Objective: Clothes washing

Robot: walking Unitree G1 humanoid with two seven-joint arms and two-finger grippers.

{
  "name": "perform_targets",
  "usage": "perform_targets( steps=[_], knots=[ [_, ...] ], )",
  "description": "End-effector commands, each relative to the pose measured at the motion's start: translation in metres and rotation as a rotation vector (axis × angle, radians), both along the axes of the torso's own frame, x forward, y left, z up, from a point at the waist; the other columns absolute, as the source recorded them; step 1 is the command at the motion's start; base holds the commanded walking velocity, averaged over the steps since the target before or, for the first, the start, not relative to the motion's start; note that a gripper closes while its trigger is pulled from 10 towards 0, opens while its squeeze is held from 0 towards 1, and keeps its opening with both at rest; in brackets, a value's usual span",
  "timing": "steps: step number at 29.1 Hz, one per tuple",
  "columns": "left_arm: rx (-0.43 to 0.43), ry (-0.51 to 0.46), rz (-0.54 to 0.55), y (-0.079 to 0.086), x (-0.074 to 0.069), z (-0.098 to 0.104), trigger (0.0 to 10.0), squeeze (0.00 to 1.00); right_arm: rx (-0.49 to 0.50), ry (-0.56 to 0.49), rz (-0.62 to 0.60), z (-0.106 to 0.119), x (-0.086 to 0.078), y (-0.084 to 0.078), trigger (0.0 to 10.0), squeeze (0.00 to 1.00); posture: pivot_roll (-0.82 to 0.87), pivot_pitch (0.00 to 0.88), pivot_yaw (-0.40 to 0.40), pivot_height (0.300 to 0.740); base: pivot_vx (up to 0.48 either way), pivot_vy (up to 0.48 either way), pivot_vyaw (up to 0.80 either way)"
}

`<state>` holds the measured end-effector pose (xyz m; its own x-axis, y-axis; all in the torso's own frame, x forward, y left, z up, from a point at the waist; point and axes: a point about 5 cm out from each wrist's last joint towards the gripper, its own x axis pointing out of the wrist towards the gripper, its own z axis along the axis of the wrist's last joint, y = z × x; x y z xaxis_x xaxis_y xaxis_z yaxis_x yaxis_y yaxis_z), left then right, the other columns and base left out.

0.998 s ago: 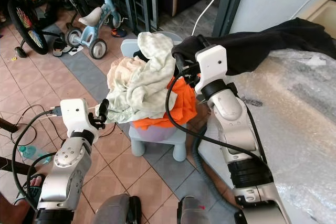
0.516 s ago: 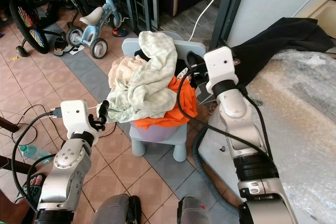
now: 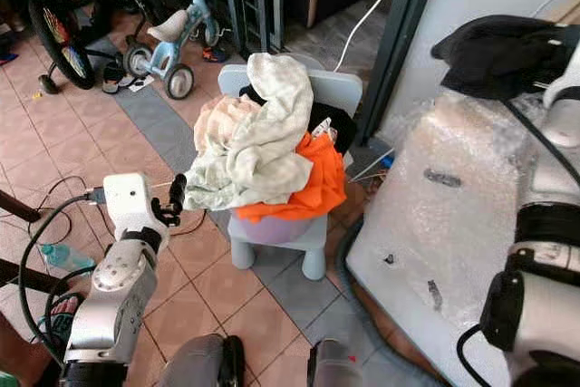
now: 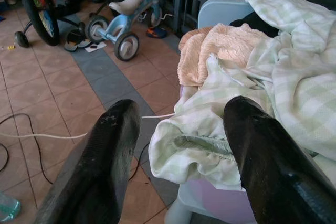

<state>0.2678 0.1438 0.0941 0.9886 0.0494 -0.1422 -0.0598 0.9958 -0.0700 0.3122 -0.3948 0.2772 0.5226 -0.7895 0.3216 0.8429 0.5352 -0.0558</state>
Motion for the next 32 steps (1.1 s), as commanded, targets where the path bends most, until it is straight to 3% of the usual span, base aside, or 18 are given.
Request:
perform_targets(
  steps=[1, 4, 7, 8, 11, 12, 14, 15, 16, 17, 18, 21, 24, 28, 29, 30, 31, 32],
  knots=[
    [0.003, 0.015, -0.004, 0.000, 0.001, -0.002, 10.0, 0.00, 0.017, -0.018, -0.086, 0.003, -0.013, -0.017, 10.0, 1.00, 0.00, 0.127, 0.050, 0.740, 0.000, 0.000, 0.00],
    [0.004, 0.016, -0.012, -0.001, 0.001, -0.002, 10.0, 0.00, 0.014, -0.005, -0.147, 0.005, -0.024, -0.031, 10.0, 1.00, 0.00, 0.128, 0.053, 0.740, 0.000, 0.000, 0.00],
    [0.006, 0.017, -0.017, -0.002, 0.002, -0.002, 10.0, 0.00, 0.008, 0.004, -0.148, 0.005, -0.025, -0.033, 10.0, 0.96, -0.01, 0.129, 0.058, 0.740, 0.000, 0.000, 0.00],
    [0.007, 0.017, -0.022, -0.002, 0.002, -0.002, 10.0, 0.00, -0.070, 0.068, -0.076, 0.002, -0.018, -0.024, 10.0, 0.79, -0.01, 0.128, 0.060, 0.740, 0.000, 0.000, 0.00],
    [0.013, 0.014, -0.030, -0.003, 0.003, -0.001, 10.0, 0.00, -0.169, 0.138, 0.091, -0.006, 0.001, 0.001, 10.0, 0.86, -0.01, 0.129, 0.064, 0.740, 0.000, 0.000, 0.00],
    [0.013, 0.012, -0.030, -0.002, 0.003, -0.001, 10.0, 0.00, -0.231, 0.120, 0.193, -0.009, 0.011, 0.020, 10.0, 0.83, 0.00, 0.128, 0.064, 0.740, 0.000, 0.000, 0.00],
    [0.013, 0.010, -0.029, -0.002, 0.003, -0.001, 10.0, 0.00, -0.270, 0.098, 0.265, -0.009, 0.016, 0.033, 10.0, 0.83, 0.00, 0.128, 0.064, 0.740, 0.000, 0.000, 0.00],
    [0.016, 0.008, -0.027, -0.002, 0.003, -0.001, 10.0, 0.00, -0.278, 0.065, 0.327, -0.008, 0.020, 0.044, 10.0, 1.00, 0.00, 0.128, 0.063, 0.740, 0.000, 0.000, 0.00],
    [0.016, 0.008, -0.027, -0.002, 0.003, -0.001, 10.0, 0.00, -0.278, 0.065, 0.327, -0.008, 0.020, 0.044, 10.0, 1.00, 0.00, 0.128, 0.063, 0.740, 0.000, 0.000, 0.00],
    [0.018, 0.002, -0.025, -0.002, 0.003, 0.000, 10.0, 0.00, -0.279, 0.031, 0.427, -0.009, 0.027, 0.061, 10.0, 1.00, 0.00, 0.128, 0.061, 0.740, 0.000, 0.000, 0.00],
    [0.025, -0.009, -0.027, -0.002, 0.004, 0.001, 10.0, 0.00, -0.291, -0.012, 0.593, -0.010, 0.034, 0.091, 10.0, 1.00, 0.00, 0.129, 0.059, 0.740, 0.000, 0.000, 0.00],
    [0.024, -0.009, -0.015, -0.002, 0.004, 0.002, 10.0, 0.00, -0.354, 0.003, 0.865, -0.023, 0.040, 0.152, 10.0, 1.00, 0.00, 0.132, 0.051, 0.740, 0.000, 0.000, 0.00],
    [0.021, -0.010, -0.014, -0.003, 0.005, 0.002, 10.0, 0.00, -0.175, -0.068, 1.029, -0.031, 0.038, 0.192, 10.0, 1.00, -0.01, 0.136, 0.040, 0.740, 0.000, 0.000, 0.00],
    [0.016, -0.020, -0.013, -0.006, 0.005, 0.004, 10.0, 0.00, -0.158, -0.083, 1.105, -0.032, 0.034, 0.215, 10.0, 1.00, -0.04, 0.145, 0.009, 0.740, 0.000, 0.000, 0.00],
    [0.005, -0.025, -0.008, -0.008, 0.005, 0.004, 10.0, 0.00, -0.152, -0.088, 1.149, -0.034, 0.031, 0.231, 10.0, 0.89, -0.05, 0.147, 0.004, 0.740, 0.000, 0.000, 0.00],
    [-0.004, -0.019, -0.005, -0.009, 0.005, 0.002, 10.0, 0.00, -0.147, -0.091, 1.169, -0.035, 0.029, 0.239, 10.0, 0.03, -0.07, 0.146, 0.007, 0.740, 0.000, 0.000, 0.00],
    [-0.004, -0.019, -0.005, -0.009, 0.005, 0.002, 10.0, 0.00, -0.147, -0.091, 1.169, -0.035, 0.029, 0.239, 10.0, 0.03, -0.07, 0.146, 0.007, 0.740, 0.000, 0.000, 0.00],
    [-0.015, -0.007, -0.002, -0.009, 0.004, 0.000, 10.0, 0.00, -0.143, -0.089, 1.209, -0.038, 0.025, 0.252, 10.0, 0.00, -0.07, 0.146, 0.020, 0.740, 0.000, 0.000, 0.00]
  ],
)
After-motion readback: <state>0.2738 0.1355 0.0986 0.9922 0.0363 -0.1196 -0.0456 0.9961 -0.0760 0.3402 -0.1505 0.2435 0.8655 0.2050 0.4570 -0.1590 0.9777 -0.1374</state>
